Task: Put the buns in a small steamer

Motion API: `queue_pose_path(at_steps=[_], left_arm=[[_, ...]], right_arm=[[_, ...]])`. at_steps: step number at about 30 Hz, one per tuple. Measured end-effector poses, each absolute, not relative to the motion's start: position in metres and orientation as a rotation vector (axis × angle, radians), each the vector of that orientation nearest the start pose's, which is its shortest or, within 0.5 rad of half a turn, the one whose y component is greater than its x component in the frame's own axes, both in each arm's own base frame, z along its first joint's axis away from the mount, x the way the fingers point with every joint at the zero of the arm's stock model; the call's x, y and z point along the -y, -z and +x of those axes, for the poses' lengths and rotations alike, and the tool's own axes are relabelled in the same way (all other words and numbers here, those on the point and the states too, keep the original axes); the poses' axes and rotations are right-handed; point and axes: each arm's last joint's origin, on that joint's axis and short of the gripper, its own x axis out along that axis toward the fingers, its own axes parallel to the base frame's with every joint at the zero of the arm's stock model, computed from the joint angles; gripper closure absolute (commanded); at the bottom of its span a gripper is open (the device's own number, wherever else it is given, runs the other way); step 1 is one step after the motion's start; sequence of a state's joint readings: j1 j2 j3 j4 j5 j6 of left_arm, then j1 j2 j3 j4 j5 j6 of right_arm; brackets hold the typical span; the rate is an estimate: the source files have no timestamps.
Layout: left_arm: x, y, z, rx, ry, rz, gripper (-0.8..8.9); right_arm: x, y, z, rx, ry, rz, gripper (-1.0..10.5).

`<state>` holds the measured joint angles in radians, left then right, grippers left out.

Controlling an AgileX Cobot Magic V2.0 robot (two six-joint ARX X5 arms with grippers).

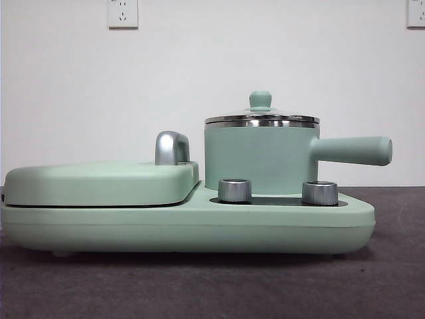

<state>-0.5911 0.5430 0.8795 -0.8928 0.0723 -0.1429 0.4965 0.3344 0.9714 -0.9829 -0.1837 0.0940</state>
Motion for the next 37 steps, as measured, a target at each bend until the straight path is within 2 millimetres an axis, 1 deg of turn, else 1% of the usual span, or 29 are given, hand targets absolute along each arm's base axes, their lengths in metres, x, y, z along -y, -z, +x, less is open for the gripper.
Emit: queue_pose_path(at_steps=[6, 8, 10, 13, 15, 16, 18, 22, 24, 26, 27, 31, 33, 37], left_arm=[[0.046, -0.324, 0.070, -0.567, 0.577, -0.005, 8.07], [0.043, -0.320, 0.071, -0.531, 0.543, -0.025, 8.07], [0.039, -0.312, 0.074, -0.472, 0.490, -0.052, 8.07], [0.031, -0.289, 0.081, -0.389, 0.377, -0.092, 8.07], [0.023, -0.266, 0.086, -0.337, 0.290, -0.114, 8.07], [0.021, -0.258, 0.087, -0.319, 0.265, -0.120, 8.07], [0.016, -0.236, 0.090, -0.273, 0.208, -0.131, 8.07], [0.011, -0.196, 0.093, -0.207, 0.152, -0.138, 8.07], [0.009, -0.176, 0.094, -0.215, 0.134, -0.138, 8.07], [0.009, -0.161, 0.094, -0.228, 0.124, -0.137, 8.07], [0.009, -0.158, 0.094, -0.225, 0.115, -0.137, 8.07], [0.006, -0.158, 0.094, -0.158, 0.068, -0.135, 8.07], [0.004, -0.157, 0.095, -0.157, 0.035, -0.134, 8.07], [0.004, -0.157, 0.095, -0.157, 0.029, -0.122, 8.07]], right_arm=[[-0.015, -0.351, 0.017, -0.379, -0.656, 0.035, 9.3], [-0.015, -0.351, 0.017, -0.379, -0.656, 0.035, 9.3], [-0.015, -0.351, 0.017, -0.379, -0.656, 0.035, 9.3], [-0.015, -0.351, 0.017, -0.379, -0.656, 0.035, 9.3], [-0.015, -0.351, 0.017, -0.379, -0.656, 0.035, 9.3], [-0.015, -0.351, 0.017, -0.379, -0.656, 0.035, 9.3], [-0.015, -0.351, 0.017, -0.379, -0.656, 0.035, 9.3], [-0.015, -0.351, 0.017, -0.379, -0.656, 0.035, 9.3], [-0.015, -0.351, 0.017, -0.379, -0.656, 0.035, 9.3], [-0.015, -0.351, 0.017, -0.379, -0.656, 0.035, 9.3], [-0.015, -0.351, 0.017, -0.379, -0.656, 0.035, 9.3], [-0.015, -0.351, 0.017, -0.379, -0.656, 0.035, 9.3], [-0.015, -0.351, 0.017, -0.379, -0.656, 0.035, 9.3], [-0.015, -0.351, 0.017, -0.380, -0.656, 0.035, 9.3]])
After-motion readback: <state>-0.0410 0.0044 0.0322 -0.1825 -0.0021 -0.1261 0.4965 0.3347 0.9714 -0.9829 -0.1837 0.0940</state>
